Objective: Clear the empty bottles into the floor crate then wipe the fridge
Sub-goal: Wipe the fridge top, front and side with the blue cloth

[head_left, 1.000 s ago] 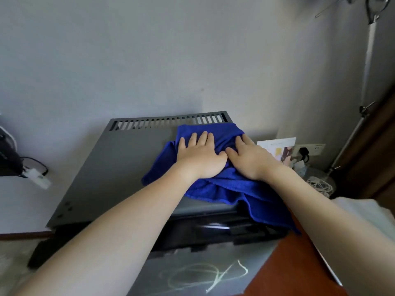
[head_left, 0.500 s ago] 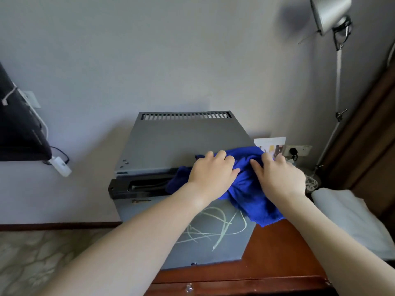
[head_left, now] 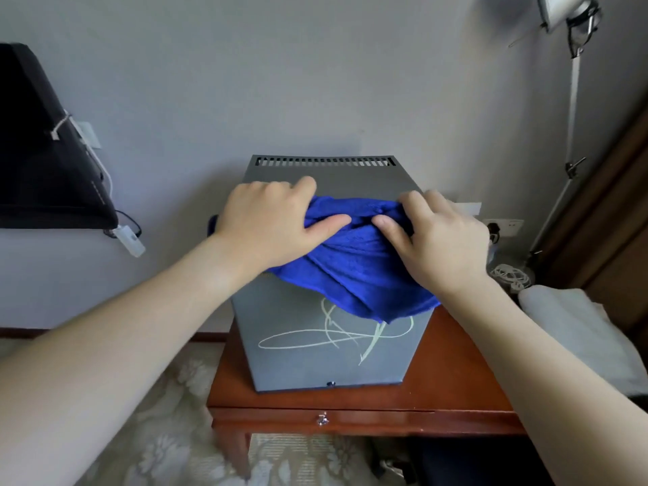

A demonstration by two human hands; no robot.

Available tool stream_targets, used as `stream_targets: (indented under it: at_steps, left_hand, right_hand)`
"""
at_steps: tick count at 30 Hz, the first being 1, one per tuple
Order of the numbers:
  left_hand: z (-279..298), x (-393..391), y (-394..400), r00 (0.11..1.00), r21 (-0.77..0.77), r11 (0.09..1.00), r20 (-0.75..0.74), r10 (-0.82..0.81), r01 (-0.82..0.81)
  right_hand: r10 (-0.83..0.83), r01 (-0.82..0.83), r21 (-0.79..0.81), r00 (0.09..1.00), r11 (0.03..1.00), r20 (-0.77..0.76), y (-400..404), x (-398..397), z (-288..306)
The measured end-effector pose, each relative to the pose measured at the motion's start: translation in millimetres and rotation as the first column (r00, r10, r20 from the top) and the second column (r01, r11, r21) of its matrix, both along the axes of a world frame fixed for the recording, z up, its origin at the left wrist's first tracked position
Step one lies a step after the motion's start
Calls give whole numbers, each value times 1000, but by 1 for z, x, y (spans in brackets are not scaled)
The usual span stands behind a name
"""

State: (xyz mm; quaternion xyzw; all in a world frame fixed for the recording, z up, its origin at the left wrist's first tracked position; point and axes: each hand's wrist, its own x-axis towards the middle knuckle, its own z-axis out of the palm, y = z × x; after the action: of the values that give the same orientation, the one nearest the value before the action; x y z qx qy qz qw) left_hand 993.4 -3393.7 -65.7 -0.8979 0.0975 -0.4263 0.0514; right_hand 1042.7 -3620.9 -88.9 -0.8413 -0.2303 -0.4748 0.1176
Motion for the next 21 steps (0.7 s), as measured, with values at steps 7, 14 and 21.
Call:
stream_targets:
  at_steps: [7,14,21]
  left_hand:
    - [-32,-31,53,981,24,985,91,170,-173]
    - [-104,-24,76,932,115,939,212,295,-323]
    - [-149,4,78,926,-152,946,210,313,-285]
  right_hand:
    - [136,-128,90,987,988,-83,63,-10,-30]
    - [213,-213,141,977,967,12,103,15,-99]
    - [28,-75,206,975,976,222,124,29,-131]
